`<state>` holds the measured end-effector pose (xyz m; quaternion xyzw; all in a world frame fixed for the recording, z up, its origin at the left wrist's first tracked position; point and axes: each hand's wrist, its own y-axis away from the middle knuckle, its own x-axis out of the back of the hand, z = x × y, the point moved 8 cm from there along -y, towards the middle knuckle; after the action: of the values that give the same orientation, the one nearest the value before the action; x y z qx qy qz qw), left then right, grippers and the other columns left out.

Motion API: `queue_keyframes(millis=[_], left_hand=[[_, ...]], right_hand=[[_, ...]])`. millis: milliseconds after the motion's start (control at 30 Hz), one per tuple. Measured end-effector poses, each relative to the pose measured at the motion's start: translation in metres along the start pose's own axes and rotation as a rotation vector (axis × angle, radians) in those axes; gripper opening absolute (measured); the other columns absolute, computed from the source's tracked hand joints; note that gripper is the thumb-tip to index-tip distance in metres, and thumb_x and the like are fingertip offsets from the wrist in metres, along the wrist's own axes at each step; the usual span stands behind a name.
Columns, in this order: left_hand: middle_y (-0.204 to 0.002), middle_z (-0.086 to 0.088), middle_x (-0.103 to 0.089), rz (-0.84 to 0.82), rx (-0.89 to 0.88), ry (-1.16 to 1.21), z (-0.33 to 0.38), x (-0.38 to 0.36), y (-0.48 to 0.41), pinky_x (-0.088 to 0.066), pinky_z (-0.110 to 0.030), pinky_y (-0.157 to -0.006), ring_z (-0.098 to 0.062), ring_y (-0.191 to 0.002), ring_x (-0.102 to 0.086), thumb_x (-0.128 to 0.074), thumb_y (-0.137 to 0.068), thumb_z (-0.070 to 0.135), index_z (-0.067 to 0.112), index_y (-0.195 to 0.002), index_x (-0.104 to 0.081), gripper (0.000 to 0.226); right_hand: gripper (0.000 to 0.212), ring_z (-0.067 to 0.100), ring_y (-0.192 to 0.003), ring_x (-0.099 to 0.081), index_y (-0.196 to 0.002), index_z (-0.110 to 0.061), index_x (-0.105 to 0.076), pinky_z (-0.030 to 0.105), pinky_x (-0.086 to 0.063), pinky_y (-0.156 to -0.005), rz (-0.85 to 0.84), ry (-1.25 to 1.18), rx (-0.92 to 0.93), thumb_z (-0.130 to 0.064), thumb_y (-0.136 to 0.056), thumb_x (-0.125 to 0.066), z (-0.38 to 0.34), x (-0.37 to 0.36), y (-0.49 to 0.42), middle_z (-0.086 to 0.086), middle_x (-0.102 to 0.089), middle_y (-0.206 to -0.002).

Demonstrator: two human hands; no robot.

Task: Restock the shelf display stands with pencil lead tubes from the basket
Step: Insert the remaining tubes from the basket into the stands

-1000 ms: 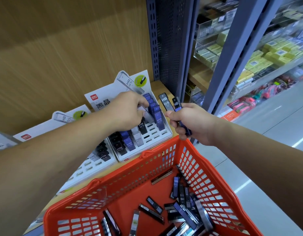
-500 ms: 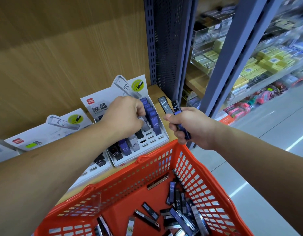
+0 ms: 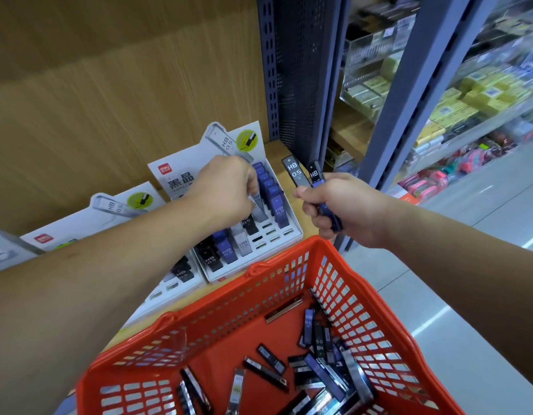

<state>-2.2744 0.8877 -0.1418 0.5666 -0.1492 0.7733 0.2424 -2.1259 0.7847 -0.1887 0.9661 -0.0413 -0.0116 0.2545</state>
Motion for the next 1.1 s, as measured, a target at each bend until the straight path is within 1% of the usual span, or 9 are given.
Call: queue_keyframes(millis=[167, 400, 500, 633, 733, 800, 900, 1000, 1100], left_hand=[[-0.097, -0.003, -0.074, 0.084, -0.004, 0.087, -0.005, -0.008, 0.002, -0.056, -0.032, -0.084, -0.023, -0.093, -0.068, -0.078, -0.082, 0.008, 0.018, -0.103, -0.079, 0.023], [-0.076, -0.009, -0.068, 0.061, -0.069, -0.069, 0.008, -0.017, 0.001, -0.056, -0.041, -0.065, -0.032, -0.074, -0.063, -0.066, -0.079, 0.004, 0.015, -0.084, -0.075, 0.015], [-0.076, -0.012, -0.065, 0.071, -0.039, -0.067, 0.01, -0.018, 0.001, -0.052, -0.039, -0.063, -0.035, -0.077, -0.062, -0.065, -0.08, 0.002, 0.011, -0.083, -0.069, 0.01], [-0.087, -0.002, -0.065, 0.087, 0.023, 0.12, -0.002, -0.017, 0.001, -0.051, -0.032, -0.069, -0.022, -0.079, -0.06, -0.076, -0.079, 0.009, 0.017, -0.106, -0.06, 0.032], [-0.091, 0.002, -0.067, 0.093, 0.062, 0.321, -0.007, -0.006, 0.006, -0.046, -0.017, -0.059, -0.005, -0.066, -0.059, -0.07, -0.087, 0.007, 0.02, -0.108, -0.064, 0.025], [-0.095, -0.009, -0.073, 0.109, 0.188, 0.621, -0.015, 0.009, 0.018, -0.051, -0.021, -0.054, -0.014, -0.061, -0.066, -0.059, -0.097, 0.008, 0.019, -0.107, -0.067, 0.016], [-0.096, -0.018, -0.075, -0.042, 0.296, 1.062, -0.019, 0.028, 0.049, -0.054, -0.026, -0.056, -0.017, -0.065, -0.068, -0.064, -0.102, 0.018, 0.006, -0.11, -0.07, 0.016], [-0.08, -0.012, -0.074, -0.003, 0.259, 1.029, -0.039, 0.06, 0.08, -0.057, -0.022, -0.059, -0.014, -0.066, -0.067, -0.07, -0.095, 0.004, 0.003, -0.1, -0.072, 0.005], [-0.076, -0.012, -0.073, 0.127, 0.342, 0.969, -0.083, 0.089, 0.108, -0.06, -0.026, -0.061, -0.016, -0.063, -0.068, -0.075, -0.09, -0.001, 0.004, -0.106, -0.068, 0.018]], right_hand=[[0.03, 0.016, -0.05, -0.036, -0.125, 0.003, -0.06, 0.031, -0.033, -0.046, -0.012, -0.04, -0.004, -0.019, -0.103, -0.061, 0.0, -0.006, 0.002, 0.005, -0.048, -0.065], [0.032, 0.015, -0.049, -0.036, -0.127, 0.005, -0.057, 0.031, -0.029, -0.047, -0.017, -0.037, 0.0, -0.017, -0.104, -0.06, -0.005, -0.012, 0.007, 0.004, -0.049, -0.062], [0.034, 0.016, -0.05, -0.036, -0.127, 0.006, -0.054, 0.032, -0.03, -0.049, -0.04, -0.005, 0.014, -0.018, -0.104, -0.061, -0.005, -0.014, 0.009, 0.004, -0.05, -0.063], [0.039, 0.016, -0.052, -0.035, -0.13, 0.009, -0.053, 0.032, -0.03, -0.048, -0.071, 0.034, 0.022, -0.019, -0.104, -0.062, -0.003, -0.013, 0.01, 0.006, -0.049, -0.065], [0.037, 0.016, -0.053, -0.036, -0.13, 0.005, -0.055, 0.032, -0.029, -0.05, -0.095, 0.051, 0.015, -0.019, -0.103, -0.063, -0.004, -0.019, 0.009, 0.006, -0.05, -0.067], [0.033, 0.016, -0.053, -0.036, -0.128, 0.002, -0.057, 0.03, -0.029, -0.048, -0.138, 0.058, 0.014, -0.019, -0.103, -0.062, -0.009, -0.029, 0.008, 0.006, -0.051, -0.069], [0.022, 0.015, -0.053, -0.037, -0.117, -0.006, -0.062, 0.027, -0.029, -0.047, -0.225, 0.101, 0.03, -0.022, -0.102, -0.064, -0.022, -0.059, 0.009, 0.007, -0.052, -0.073], [0.013, 0.014, -0.052, -0.032, -0.103, -0.019, -0.057, 0.026, -0.023, -0.047, -0.316, 0.188, 0.086, -0.029, -0.101, -0.066, -0.036, -0.103, 0.012, 0.003, -0.045, -0.07], [0.022, 0.012, -0.052, -0.018, -0.1, -0.026, -0.051, 0.027, -0.011, -0.048, -0.333, 0.244, 0.129, -0.04, -0.099, -0.067, -0.047, -0.143, 0.012, -0.004, -0.031, -0.065]])
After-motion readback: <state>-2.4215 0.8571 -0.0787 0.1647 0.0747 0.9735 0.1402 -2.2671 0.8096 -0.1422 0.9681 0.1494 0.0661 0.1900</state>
